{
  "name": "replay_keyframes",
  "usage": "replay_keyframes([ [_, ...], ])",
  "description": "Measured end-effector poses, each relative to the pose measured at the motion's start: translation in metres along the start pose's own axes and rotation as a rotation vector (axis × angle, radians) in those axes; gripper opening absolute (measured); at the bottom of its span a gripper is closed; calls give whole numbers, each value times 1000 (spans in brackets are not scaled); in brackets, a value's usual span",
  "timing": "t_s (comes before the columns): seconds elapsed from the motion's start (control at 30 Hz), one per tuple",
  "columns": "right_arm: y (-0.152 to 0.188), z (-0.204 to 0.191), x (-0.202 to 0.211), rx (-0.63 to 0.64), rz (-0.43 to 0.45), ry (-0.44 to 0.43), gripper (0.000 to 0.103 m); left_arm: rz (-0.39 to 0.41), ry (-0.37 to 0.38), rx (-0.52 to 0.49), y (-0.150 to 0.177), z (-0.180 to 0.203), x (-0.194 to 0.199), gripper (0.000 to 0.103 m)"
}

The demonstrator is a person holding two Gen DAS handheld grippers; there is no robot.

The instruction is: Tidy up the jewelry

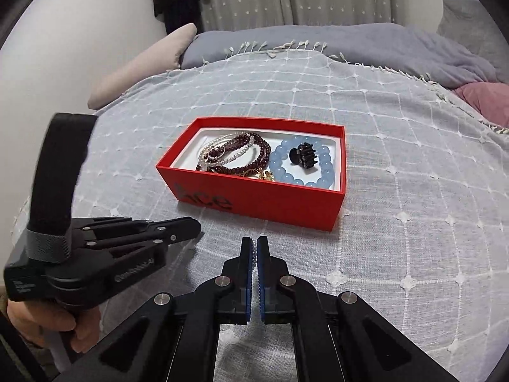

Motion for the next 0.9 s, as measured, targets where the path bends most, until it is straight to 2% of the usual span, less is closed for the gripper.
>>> replay_keyframes([
  [0.1,-1,-2,3,2,4,-8,3,14,-40,0,-2,-2,3,1],
  [0.2,-2,-1,4,1,7,-11,3,32,-15,16,-6,-3,13,2],
  [0.27,-2,-1,6,2,10,-11,3,43,-6,19,-8,-3,19,4],
  [0.37,-3,0,7,1,12,-13,3,53,-27,14,-10,-5,21,15],
  [0.47,-3,-1,6,0,11,-13,3,38,-45,25,-10,-12,18,16],
  [0.6,-3,-2,7,4,10,-13,3,45,-126,-19,-12,-20,17,21],
  [0.7,-3,-2,7,7,11,-14,3,19,-128,-30,-10,-22,9,22],
  [0.9,-2,-2,7,6,10,-14,3,13,-200,-117,-7,-21,4,20],
])
Point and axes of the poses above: each gripper's, at about its wrist camera, not at the fingertips, and x roughly against the way its jaws point, z to its right, y to its underside, the point moved 7 cm from there along -x, roughly the way its jaws point, and after that the axes turned 7 degrees about y, right-handed, at the moved point
